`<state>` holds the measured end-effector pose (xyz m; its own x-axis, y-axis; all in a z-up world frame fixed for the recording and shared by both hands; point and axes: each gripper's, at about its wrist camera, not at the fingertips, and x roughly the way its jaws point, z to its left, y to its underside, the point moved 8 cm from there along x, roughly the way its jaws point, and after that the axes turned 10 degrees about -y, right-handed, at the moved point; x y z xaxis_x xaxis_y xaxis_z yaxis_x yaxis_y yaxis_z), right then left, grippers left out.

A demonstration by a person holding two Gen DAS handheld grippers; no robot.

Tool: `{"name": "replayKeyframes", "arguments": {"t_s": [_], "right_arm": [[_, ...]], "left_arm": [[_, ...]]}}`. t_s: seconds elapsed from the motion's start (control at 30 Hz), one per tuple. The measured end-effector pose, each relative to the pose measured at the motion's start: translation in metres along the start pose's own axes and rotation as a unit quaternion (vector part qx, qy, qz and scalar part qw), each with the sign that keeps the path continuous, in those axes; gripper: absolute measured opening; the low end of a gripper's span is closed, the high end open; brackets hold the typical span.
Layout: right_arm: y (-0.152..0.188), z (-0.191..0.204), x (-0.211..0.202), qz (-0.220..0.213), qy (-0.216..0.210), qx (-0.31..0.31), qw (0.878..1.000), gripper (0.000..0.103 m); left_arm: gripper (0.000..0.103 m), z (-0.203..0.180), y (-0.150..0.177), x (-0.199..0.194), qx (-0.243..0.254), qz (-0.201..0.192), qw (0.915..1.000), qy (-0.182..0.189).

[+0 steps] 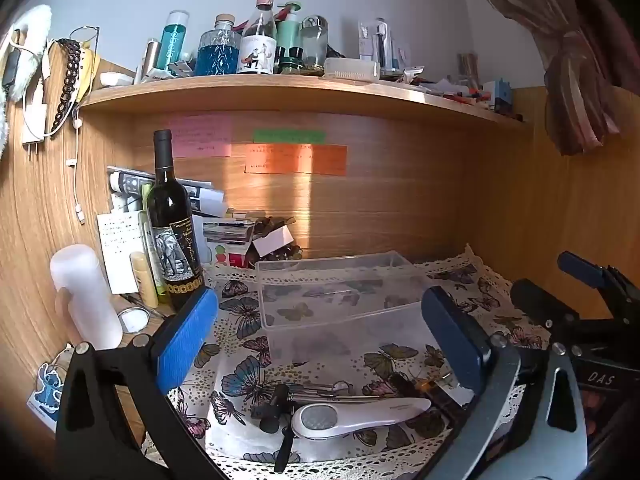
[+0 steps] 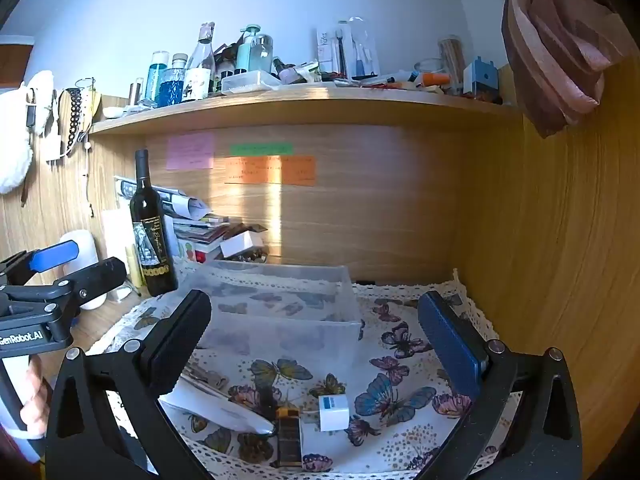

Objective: Organize rigid objects

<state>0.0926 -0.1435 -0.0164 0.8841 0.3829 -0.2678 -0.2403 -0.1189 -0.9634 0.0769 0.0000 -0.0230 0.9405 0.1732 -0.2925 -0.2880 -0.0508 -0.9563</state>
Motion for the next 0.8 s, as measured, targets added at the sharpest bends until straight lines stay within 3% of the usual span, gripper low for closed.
{"name": "replayKeyframes", "arguments": {"t_s": [0.8], "right_arm": [[-0.0029,0.0005,-0.0016,-0.009,0.003,-0.001,1.000,0.103]], "left_arm": [[0.103,0.0018,-0.0033,-0.0042,-0.001,-0.009,0.9999,-0.005]]}}
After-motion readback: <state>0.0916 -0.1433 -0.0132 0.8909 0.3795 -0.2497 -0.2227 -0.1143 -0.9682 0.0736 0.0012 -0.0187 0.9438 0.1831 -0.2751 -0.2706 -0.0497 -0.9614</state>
